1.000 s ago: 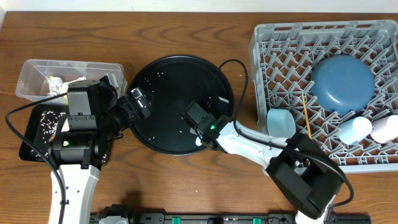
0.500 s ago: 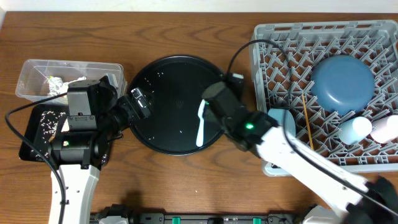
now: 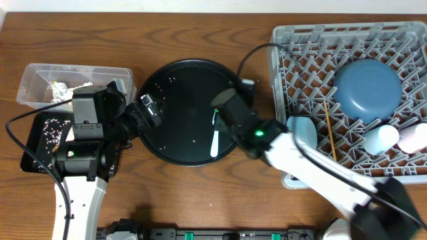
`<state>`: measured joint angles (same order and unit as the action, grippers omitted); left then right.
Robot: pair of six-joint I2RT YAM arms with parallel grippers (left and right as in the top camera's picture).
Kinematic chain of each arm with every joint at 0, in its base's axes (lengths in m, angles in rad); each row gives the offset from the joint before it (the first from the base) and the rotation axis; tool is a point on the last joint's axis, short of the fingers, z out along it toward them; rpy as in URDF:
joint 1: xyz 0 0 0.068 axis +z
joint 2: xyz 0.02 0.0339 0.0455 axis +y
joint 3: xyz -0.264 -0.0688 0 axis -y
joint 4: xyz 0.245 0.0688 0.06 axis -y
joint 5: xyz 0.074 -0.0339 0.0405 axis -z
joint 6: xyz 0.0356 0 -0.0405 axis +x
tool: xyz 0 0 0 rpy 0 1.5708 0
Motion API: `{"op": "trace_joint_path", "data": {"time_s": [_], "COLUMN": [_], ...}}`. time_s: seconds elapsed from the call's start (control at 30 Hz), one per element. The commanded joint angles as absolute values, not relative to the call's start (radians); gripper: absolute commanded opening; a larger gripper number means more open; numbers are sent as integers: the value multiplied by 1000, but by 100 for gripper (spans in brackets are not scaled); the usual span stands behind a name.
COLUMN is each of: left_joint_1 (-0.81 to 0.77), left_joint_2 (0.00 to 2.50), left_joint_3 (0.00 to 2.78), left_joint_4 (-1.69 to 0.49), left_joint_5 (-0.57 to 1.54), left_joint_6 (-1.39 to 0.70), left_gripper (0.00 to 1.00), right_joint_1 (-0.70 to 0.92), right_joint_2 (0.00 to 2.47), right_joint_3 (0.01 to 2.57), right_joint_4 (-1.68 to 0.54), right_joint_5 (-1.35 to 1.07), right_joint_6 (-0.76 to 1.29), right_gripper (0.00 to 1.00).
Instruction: Sort waste into correct bins and load items into the dishwasher rack
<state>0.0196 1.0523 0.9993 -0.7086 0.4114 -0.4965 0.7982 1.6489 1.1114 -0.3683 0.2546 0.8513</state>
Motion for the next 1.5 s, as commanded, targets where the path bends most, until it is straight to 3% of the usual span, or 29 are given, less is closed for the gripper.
{"op": "trace_joint_path", "data": {"time_s": [0.0, 0.33, 0.4, 0.47, 1.2, 1.47], "left_joint_1": [25, 25, 25, 25, 25, 25], "left_joint_2": [1053, 1053, 1053, 1053, 1053, 1053], "left_joint_3": [1014, 1014, 1014, 1014, 1014, 1014], "left_joint_4": [-711, -711, -711, -711, -711, -711], "left_joint_5": [402, 402, 402, 402, 402, 402], "left_joint_6": [-483, -483, -483, -483, -483, -483], "left_gripper": [98, 98, 98, 98, 98, 98], "right_joint_1": [829, 861, 860, 861, 839, 850], "right_joint_2": [1761, 2040, 2072, 2091, 1819, 1819], "right_joint_3": [1110, 1110, 1110, 1110, 1111, 1111], "right_joint_4": [-341, -259, -254, -250, -294, -333], "right_joint_5": [245, 216, 216, 211, 205, 200], "right_joint_6": [868, 920, 920, 920, 790, 874], "right_gripper": [28, 27, 19, 1, 1, 2]}}
